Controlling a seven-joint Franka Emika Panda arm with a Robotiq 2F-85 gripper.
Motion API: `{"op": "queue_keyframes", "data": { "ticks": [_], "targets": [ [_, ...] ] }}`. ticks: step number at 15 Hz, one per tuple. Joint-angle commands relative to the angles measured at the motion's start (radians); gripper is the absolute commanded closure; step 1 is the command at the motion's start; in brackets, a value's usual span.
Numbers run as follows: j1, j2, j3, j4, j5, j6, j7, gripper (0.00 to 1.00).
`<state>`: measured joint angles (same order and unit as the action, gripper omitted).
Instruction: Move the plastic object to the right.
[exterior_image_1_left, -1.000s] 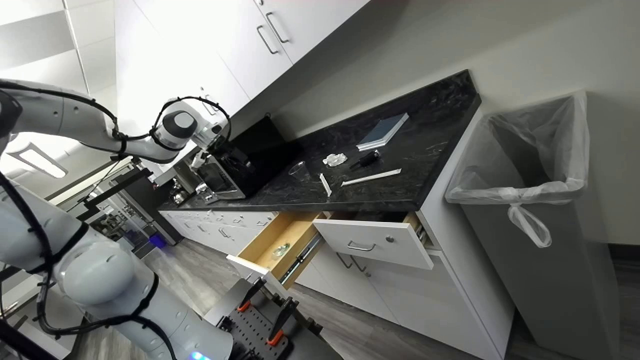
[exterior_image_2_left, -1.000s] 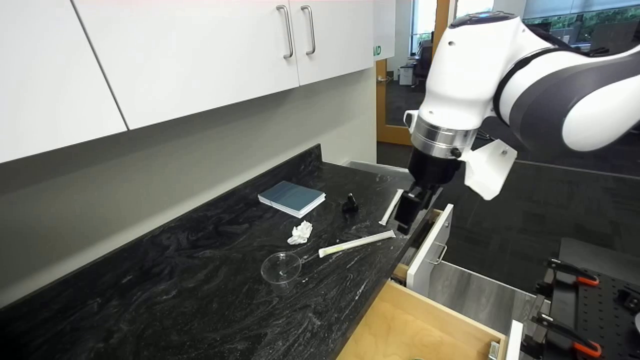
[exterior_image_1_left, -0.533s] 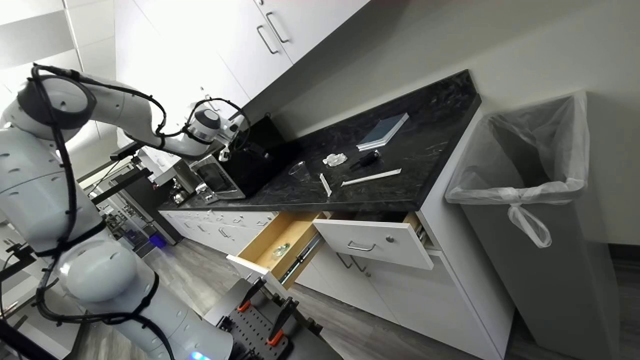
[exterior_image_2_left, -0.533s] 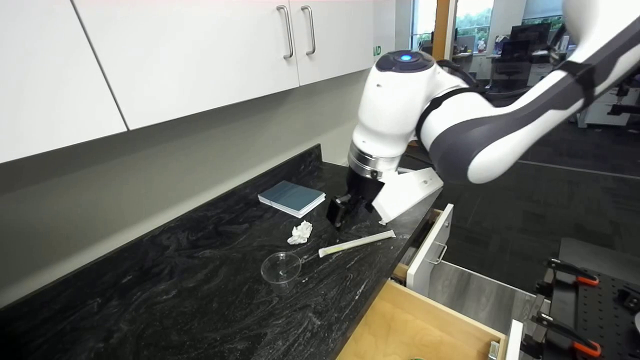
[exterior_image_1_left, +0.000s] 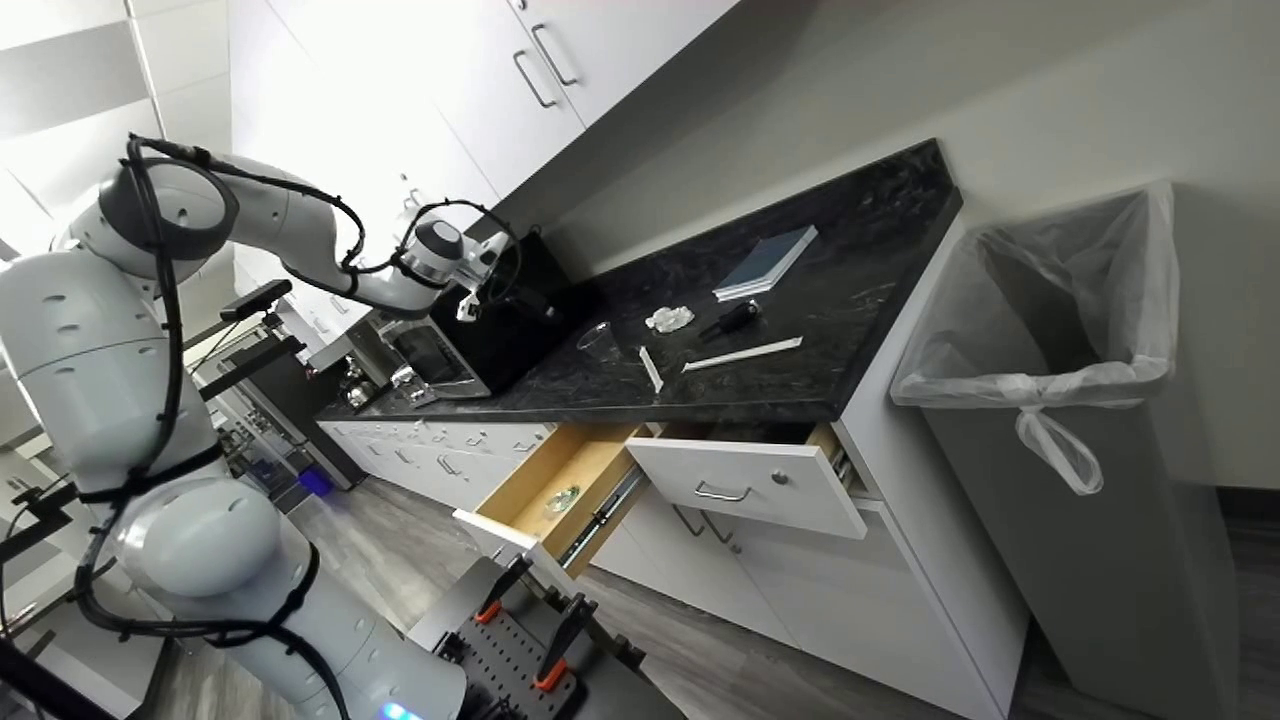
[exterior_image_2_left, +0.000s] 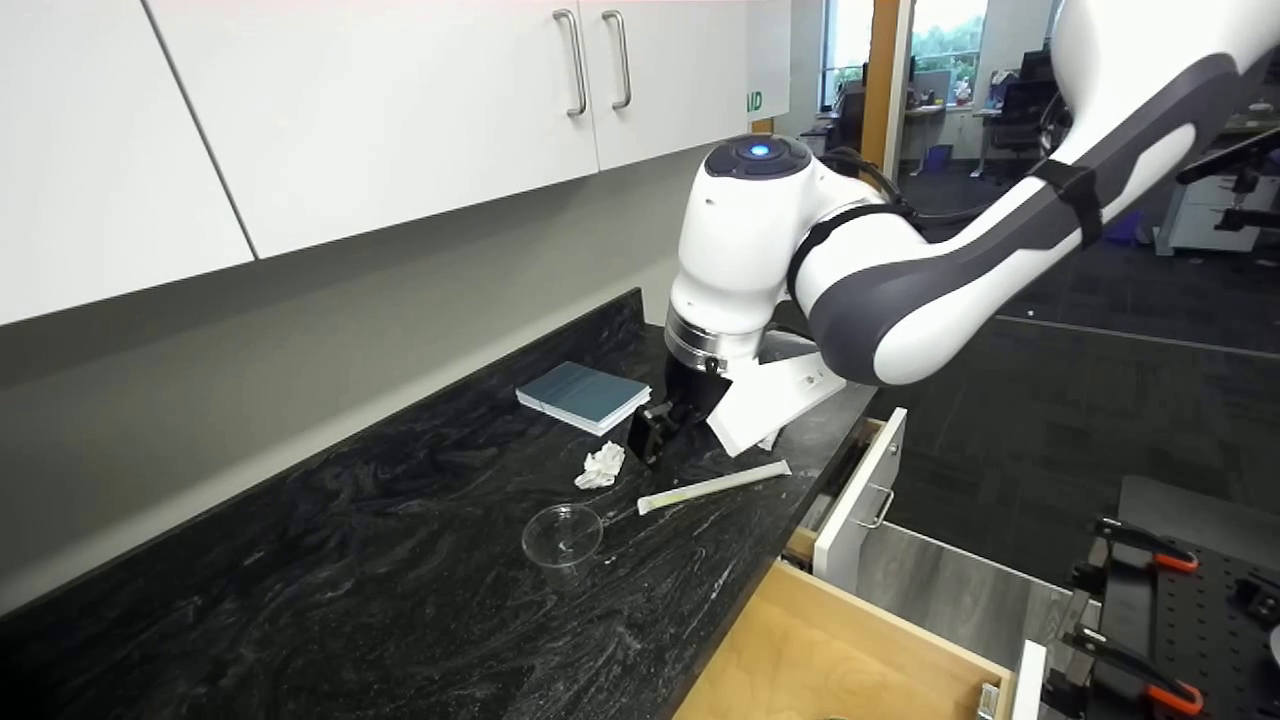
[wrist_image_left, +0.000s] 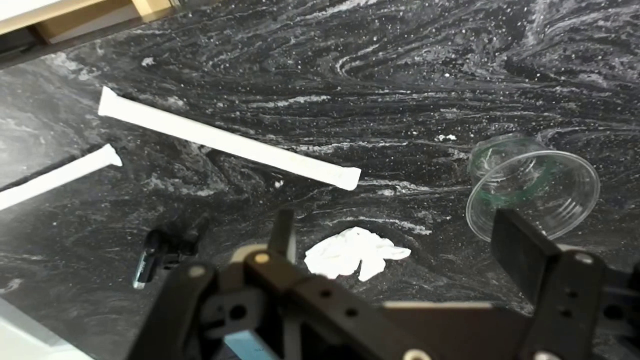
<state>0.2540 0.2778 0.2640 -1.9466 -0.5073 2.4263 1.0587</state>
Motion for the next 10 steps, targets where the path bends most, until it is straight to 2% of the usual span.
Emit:
{"op": "queue_keyframes", "data": {
  "ticks": [1, 5, 10],
  "targets": [
    [0.045, 0.062, -0.050, 0.067, 0.079, 0.008, -0.070, 0.00],
    [0.059, 0.152, -0.074, 0.154, 0.176, 0.023, -0.170, 0.00],
    [0.075, 0.268, -0.100, 0.238, 0.291, 0.119, -0.274, 0.00]
  ]
}}
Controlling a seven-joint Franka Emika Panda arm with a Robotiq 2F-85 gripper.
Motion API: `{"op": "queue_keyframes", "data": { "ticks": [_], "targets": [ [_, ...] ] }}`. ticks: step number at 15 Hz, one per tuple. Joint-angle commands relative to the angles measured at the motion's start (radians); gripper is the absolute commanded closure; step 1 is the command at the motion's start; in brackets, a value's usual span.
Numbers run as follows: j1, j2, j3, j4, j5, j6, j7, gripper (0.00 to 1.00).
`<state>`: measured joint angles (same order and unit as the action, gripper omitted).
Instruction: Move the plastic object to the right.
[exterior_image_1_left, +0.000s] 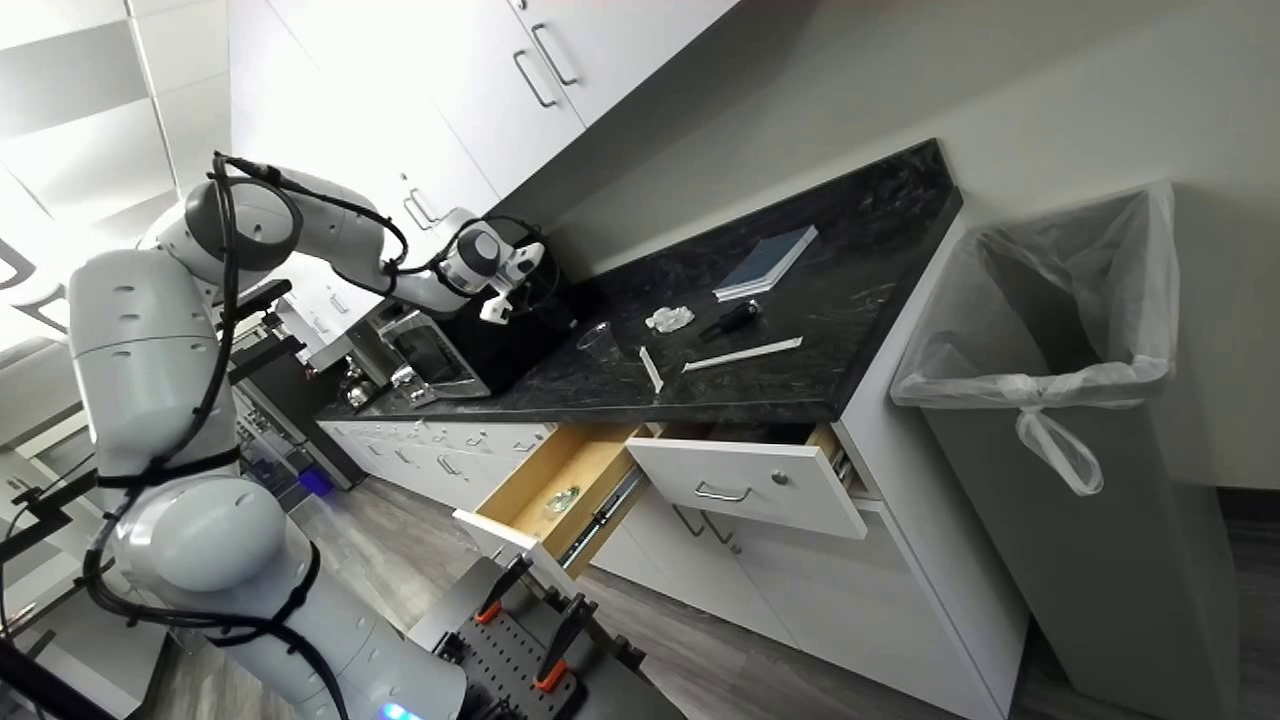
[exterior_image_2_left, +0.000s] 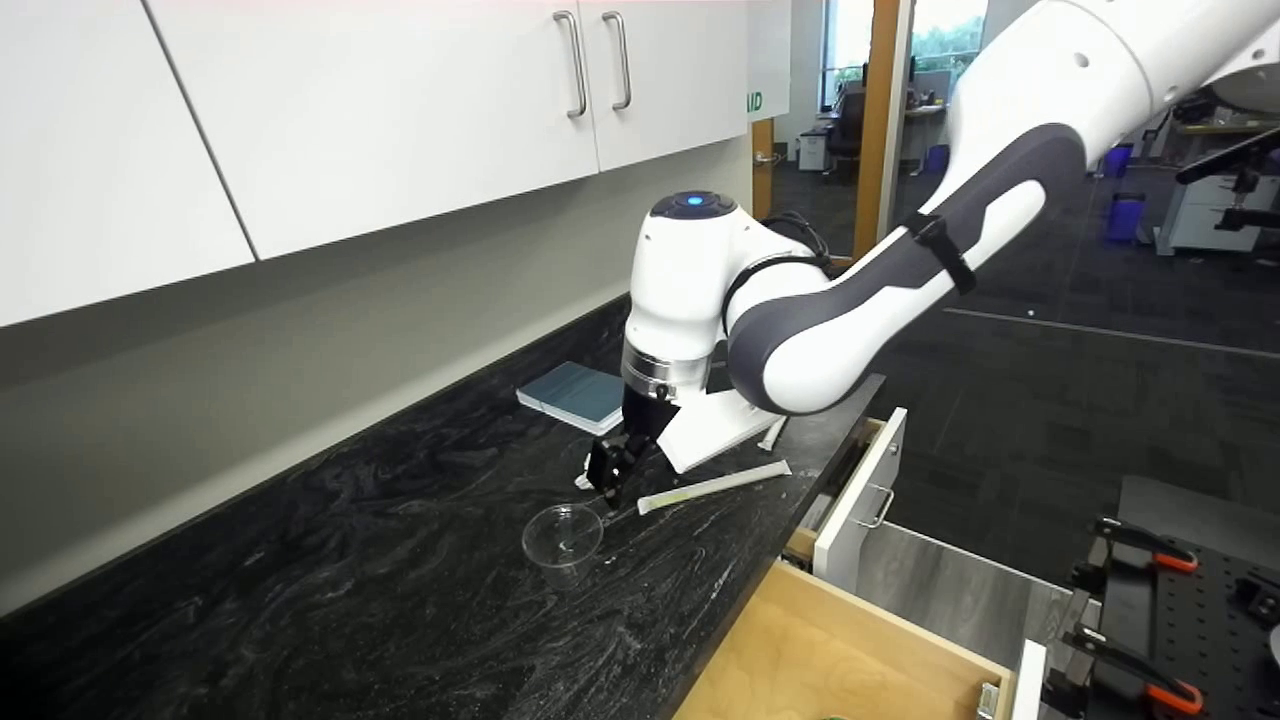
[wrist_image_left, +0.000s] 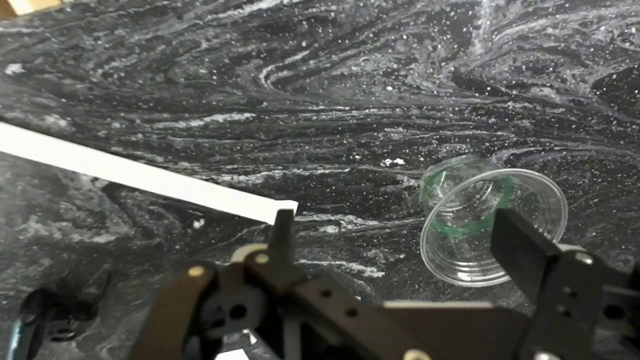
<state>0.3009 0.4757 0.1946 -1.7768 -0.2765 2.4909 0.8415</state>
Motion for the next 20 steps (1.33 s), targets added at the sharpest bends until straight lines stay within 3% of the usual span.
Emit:
{"op": "queue_keyframes", "data": {
  "ticks": [1, 4, 10, 11, 12, 20],
  "targets": [
    [0.038, 0.090, -0.042, 0.081, 0.071, 0.080, -0.063, 0.00],
    [0.073, 0.132, -0.080, 0.103, 0.087, 0.142, -0.060, 0.00],
    [0.127, 0.207, -0.132, 0.174, 0.130, 0.121, -0.036, 0.00],
    [0.135, 0.216, -0.142, 0.182, 0.132, 0.120, -0.030, 0.25],
    [0.145, 0.223, -0.154, 0.188, 0.127, 0.122, -0.026, 0.26],
    [0.170, 0.256, -0.185, 0.220, 0.132, 0.124, -0.024, 0.88]
  ]
}}
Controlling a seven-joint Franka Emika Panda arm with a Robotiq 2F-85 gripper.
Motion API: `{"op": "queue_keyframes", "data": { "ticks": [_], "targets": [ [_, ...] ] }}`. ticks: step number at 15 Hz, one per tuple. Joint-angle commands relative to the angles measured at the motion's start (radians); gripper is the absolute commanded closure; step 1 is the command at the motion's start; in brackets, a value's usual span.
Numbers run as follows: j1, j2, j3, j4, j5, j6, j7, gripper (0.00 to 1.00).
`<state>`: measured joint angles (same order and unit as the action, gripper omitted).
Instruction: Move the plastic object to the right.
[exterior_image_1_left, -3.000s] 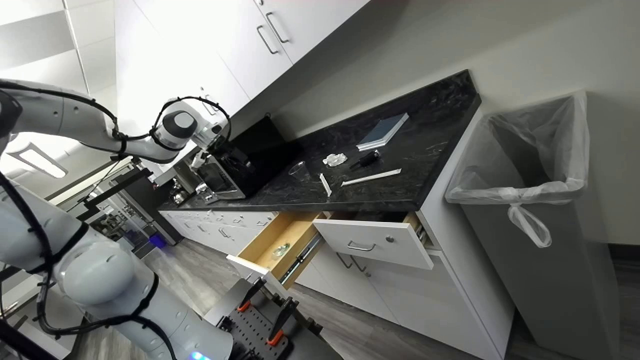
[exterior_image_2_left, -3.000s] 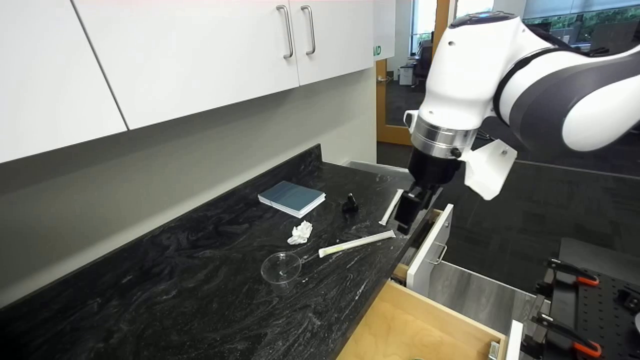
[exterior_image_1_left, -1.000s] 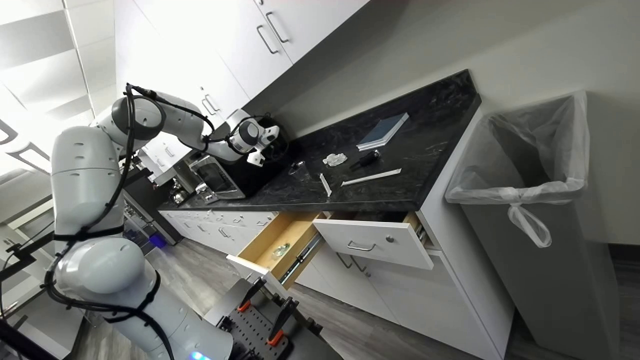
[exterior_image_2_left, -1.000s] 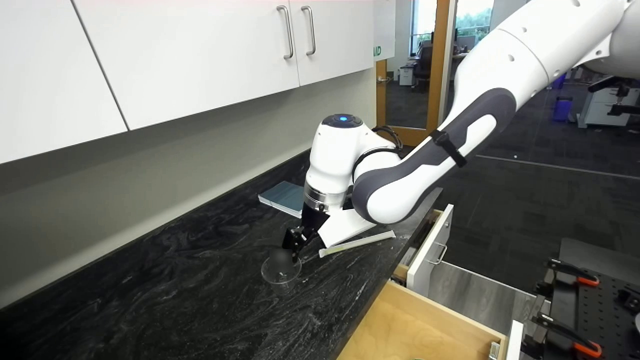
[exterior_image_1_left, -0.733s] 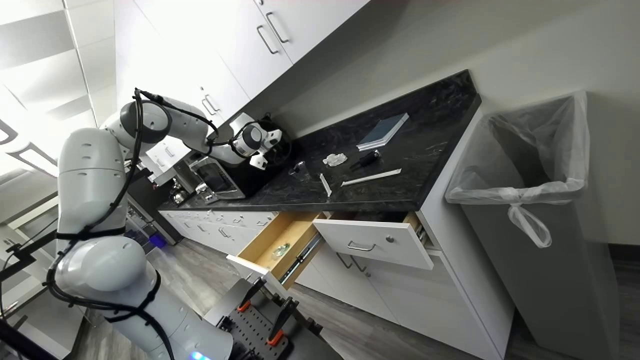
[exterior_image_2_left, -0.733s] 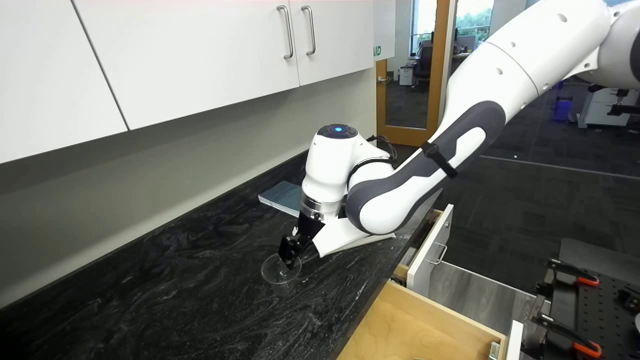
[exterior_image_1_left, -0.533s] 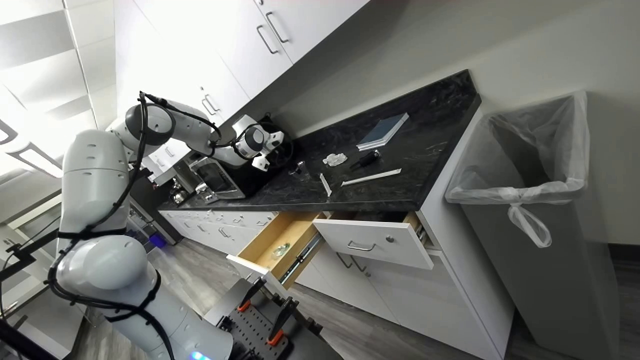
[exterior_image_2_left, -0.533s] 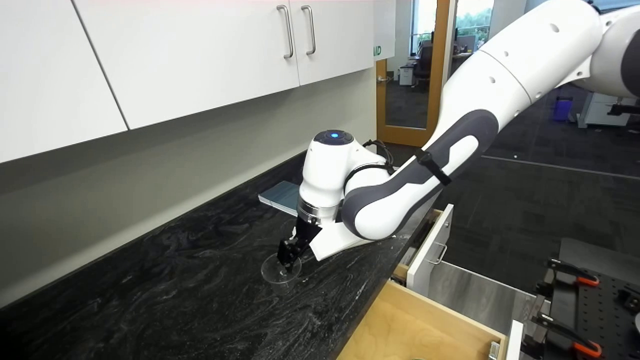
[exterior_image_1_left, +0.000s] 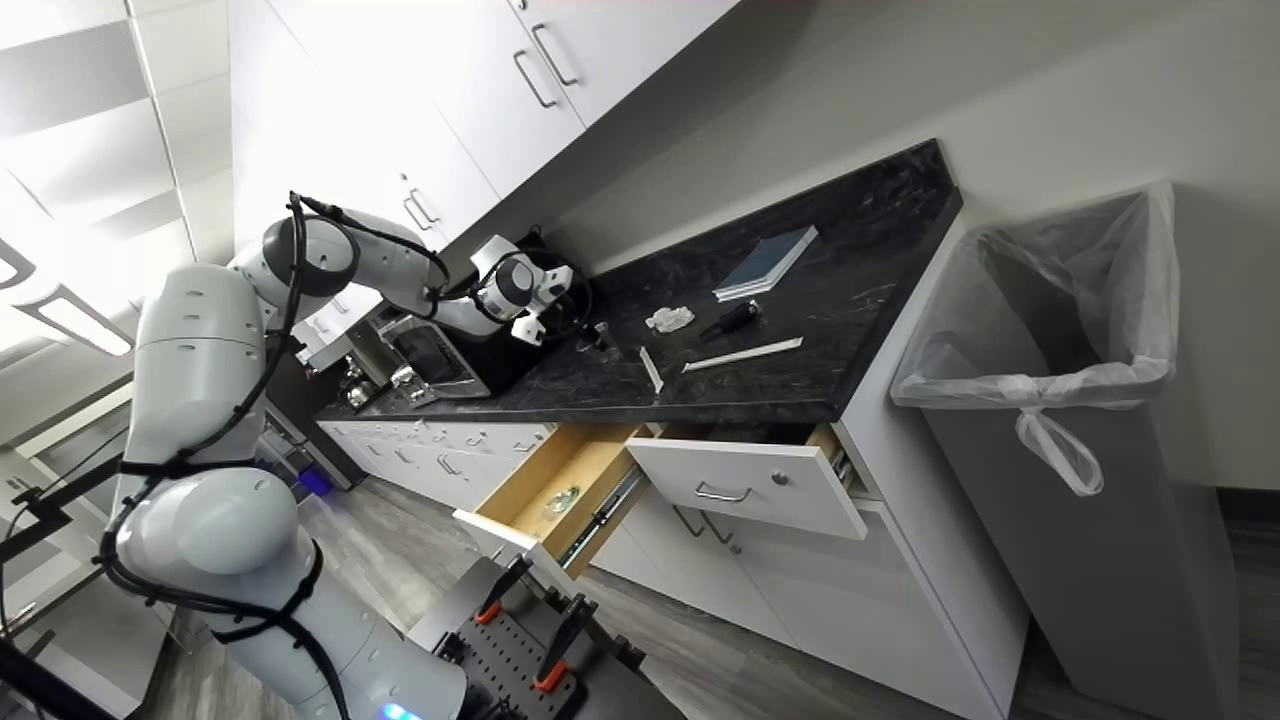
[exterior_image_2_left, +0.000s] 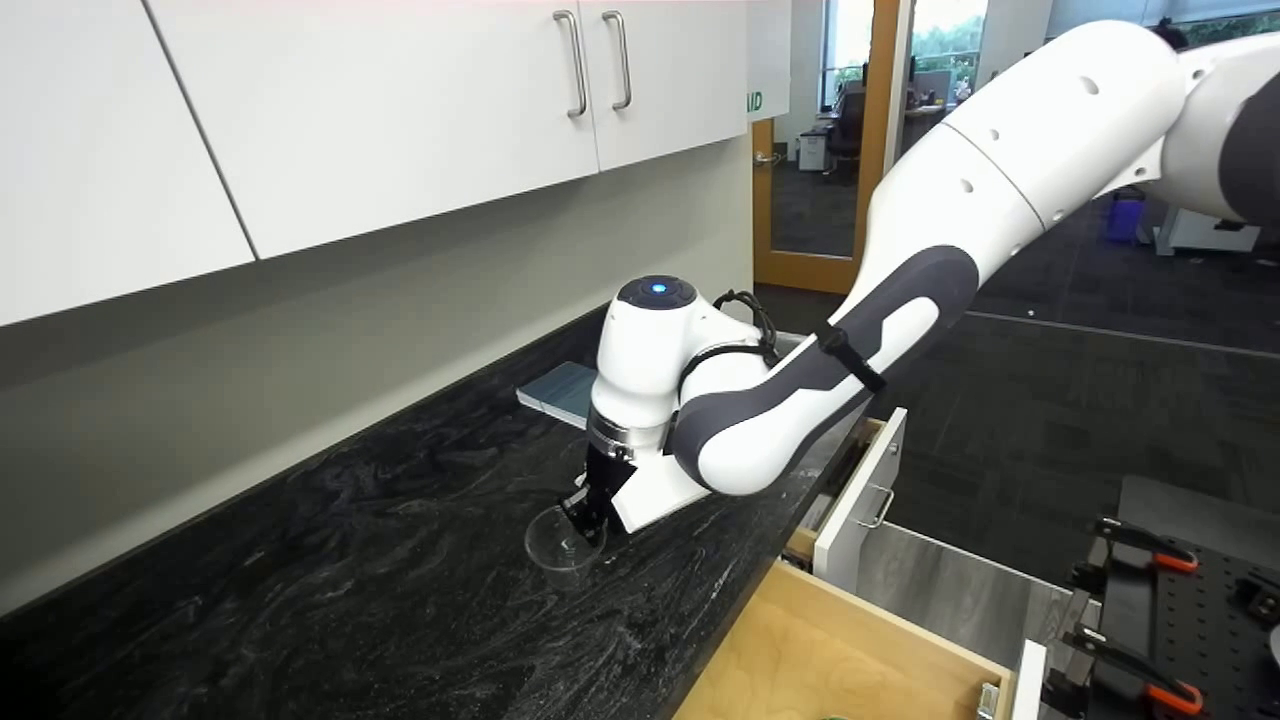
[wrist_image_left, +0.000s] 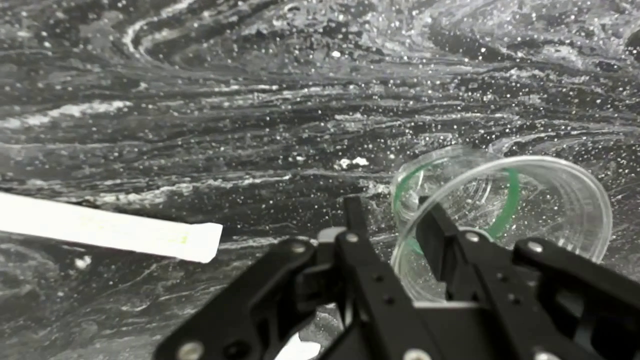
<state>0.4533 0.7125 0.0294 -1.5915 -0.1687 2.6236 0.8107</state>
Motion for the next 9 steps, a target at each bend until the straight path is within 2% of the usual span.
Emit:
{"op": "queue_keyframes", "data": {
  "ticks": [1, 3, 6, 9],
  "targets": [
    [0.019, 0.020, -0.021, 0.036, 0.025, -0.008, 0.007, 0.96],
    [0.019, 0.022, -0.021, 0.041, 0.027, -0.007, 0.008, 1.00],
    [0.028, 0.004, -0.030, 0.046, 0.028, -0.013, 0.022, 0.98],
    [0.066, -0.100, -0.097, -0.043, -0.010, -0.029, 0.108, 0.96]
  ]
}}
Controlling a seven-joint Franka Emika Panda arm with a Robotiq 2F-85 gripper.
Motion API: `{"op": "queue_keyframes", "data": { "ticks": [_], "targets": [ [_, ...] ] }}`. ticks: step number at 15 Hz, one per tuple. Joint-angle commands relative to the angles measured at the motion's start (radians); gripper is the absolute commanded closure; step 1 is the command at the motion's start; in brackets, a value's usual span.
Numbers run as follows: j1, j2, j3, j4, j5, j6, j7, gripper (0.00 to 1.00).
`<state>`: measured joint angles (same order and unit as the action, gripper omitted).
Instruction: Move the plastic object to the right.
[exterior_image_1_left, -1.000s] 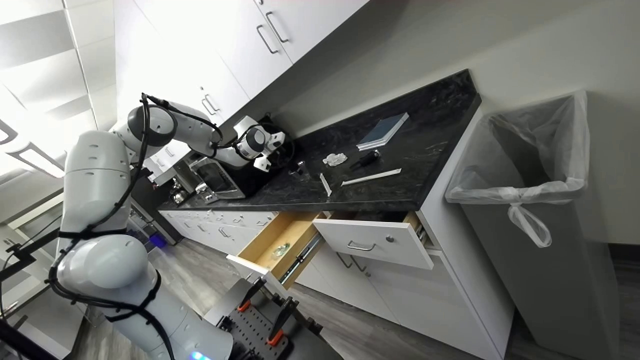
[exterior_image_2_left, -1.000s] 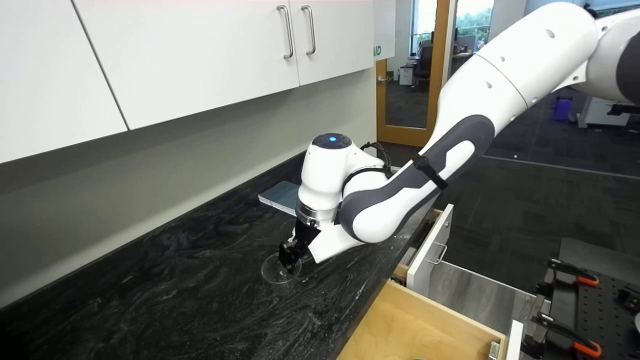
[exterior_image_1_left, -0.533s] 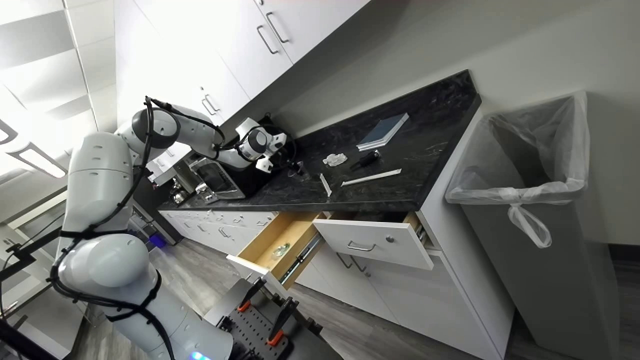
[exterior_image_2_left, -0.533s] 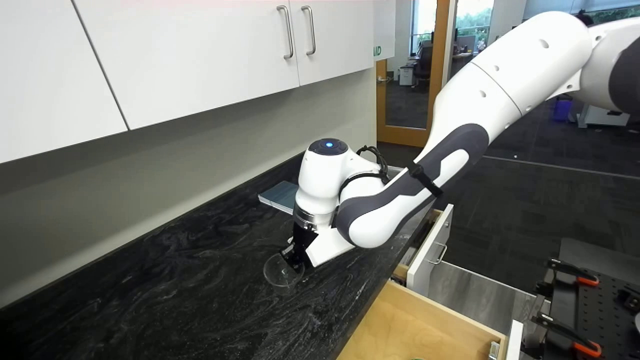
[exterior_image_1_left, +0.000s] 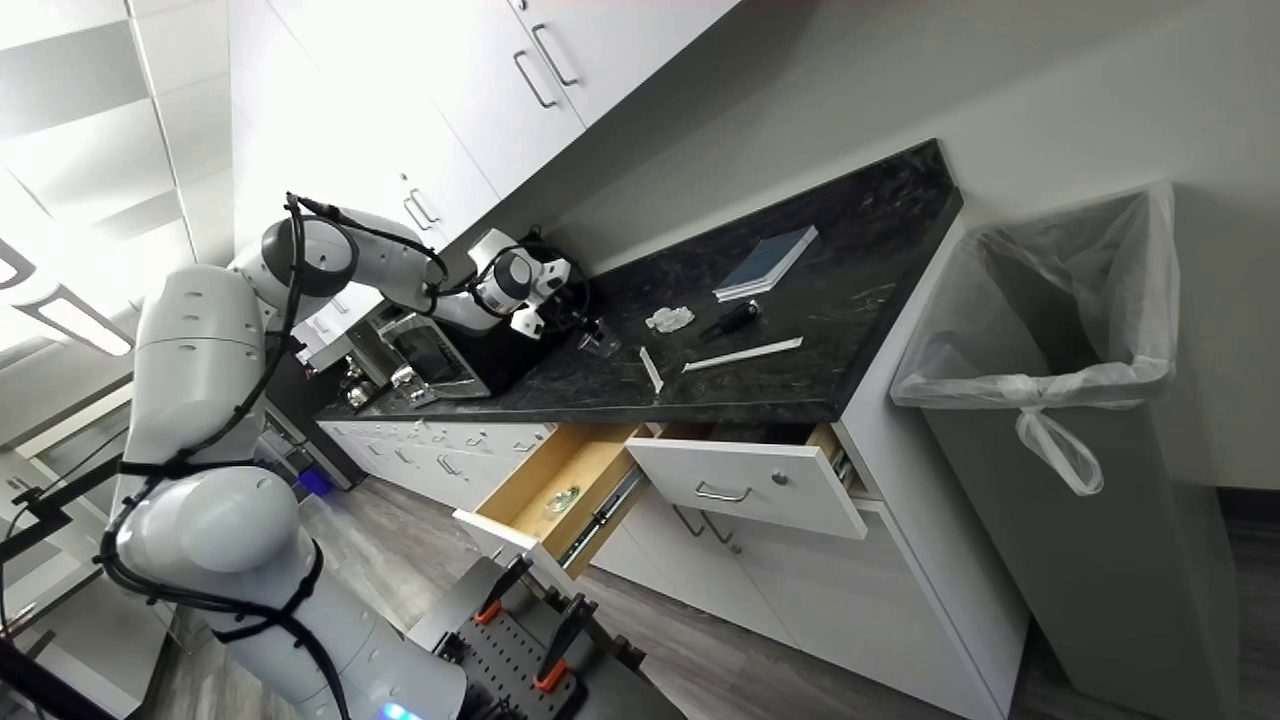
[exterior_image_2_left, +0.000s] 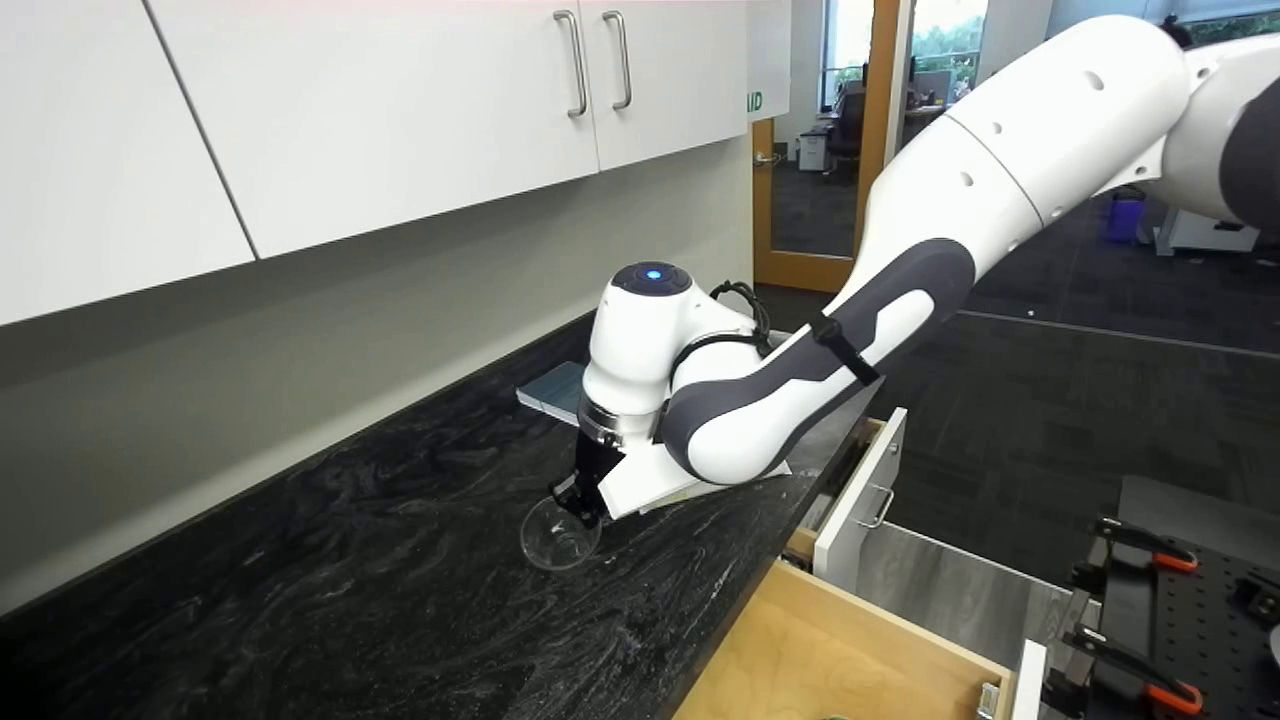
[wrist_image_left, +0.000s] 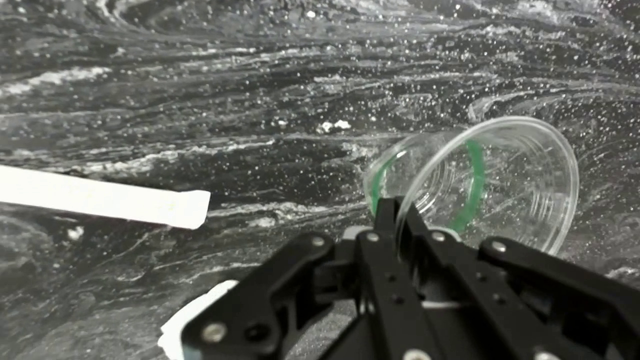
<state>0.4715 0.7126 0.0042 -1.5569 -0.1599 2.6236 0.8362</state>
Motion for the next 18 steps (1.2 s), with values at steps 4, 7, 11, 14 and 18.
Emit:
{"op": "queue_keyframes", "data": {
  "ticks": [4, 7, 11, 14, 18],
  "targets": [
    [0.040, -0.272, -0.140, -0.239, -0.037, -0.037, 0.216, 0.96],
    [-0.011, -0.386, -0.173, -0.348, -0.061, -0.083, 0.305, 0.96],
    [-0.109, -0.493, -0.200, -0.461, -0.156, -0.108, 0.430, 0.95],
    [-0.170, -0.432, -0.131, -0.391, -0.145, -0.095, 0.376, 0.94],
    [-0.210, -0.416, -0.082, -0.375, -0.056, -0.104, 0.308, 0.95]
  ]
}}
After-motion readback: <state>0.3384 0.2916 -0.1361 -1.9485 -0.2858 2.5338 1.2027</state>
